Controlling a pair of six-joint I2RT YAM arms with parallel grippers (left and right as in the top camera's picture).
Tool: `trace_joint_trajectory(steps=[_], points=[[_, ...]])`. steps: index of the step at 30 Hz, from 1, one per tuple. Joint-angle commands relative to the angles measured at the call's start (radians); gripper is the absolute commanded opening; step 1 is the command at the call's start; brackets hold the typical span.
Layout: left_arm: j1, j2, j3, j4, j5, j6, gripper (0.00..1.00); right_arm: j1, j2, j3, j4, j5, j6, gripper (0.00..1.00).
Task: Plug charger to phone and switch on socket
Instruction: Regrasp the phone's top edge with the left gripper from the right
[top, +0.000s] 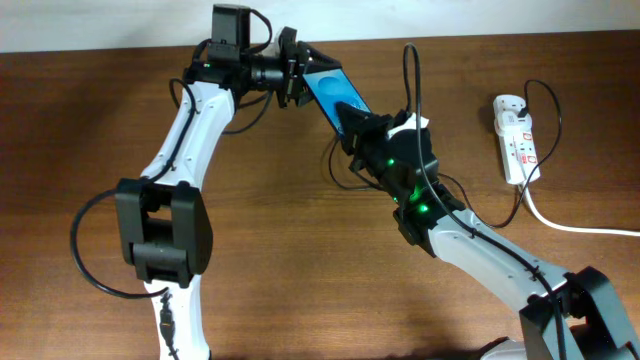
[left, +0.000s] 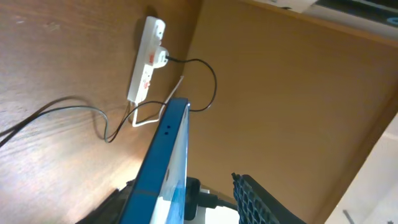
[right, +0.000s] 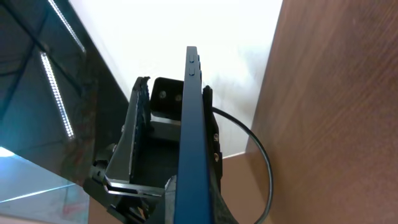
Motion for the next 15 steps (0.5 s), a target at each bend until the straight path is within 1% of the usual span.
trace_joint_trajectory(steps=[1, 3, 7, 9, 10, 12, 15], points=[[-0.05, 0.007, 0.013, 0.055, 0.023, -0.061, 0.45, 0.048, -0.011, 0.008, -0.013, -0.091, -0.01, 0.04], [-0.063, 0.007, 0.013, 0.061, 0.006, -0.073, 0.45, 0.048, -0.011, 0.008, -0.013, -0.091, -0.01, 0.04], [-0.08, 0.007, 0.013, 0.069, 0.0, -0.073, 0.33, 0.048, -0.009, 0.008, -0.014, -0.085, -0.01, 0.04], [-0.088, 0.007, 0.013, 0.069, -0.005, -0.073, 0.32, 0.048, -0.009, 0.008, -0.014, -0.081, -0.011, 0.04], [-0.092, 0.007, 0.013, 0.069, -0.008, -0.073, 0.29, 0.048, -0.009, 0.008, -0.014, -0.08, -0.011, 0.04], [-0.096, 0.007, 0.013, 0.069, -0.018, -0.073, 0.26, 0.048, -0.009, 0.008, -0.021, -0.076, -0.011, 0.04], [-0.096, 0.007, 0.013, 0.069, -0.024, -0.073, 0.17, 0.048, -0.009, 0.008, -0.03, -0.072, -0.011, 0.04]])
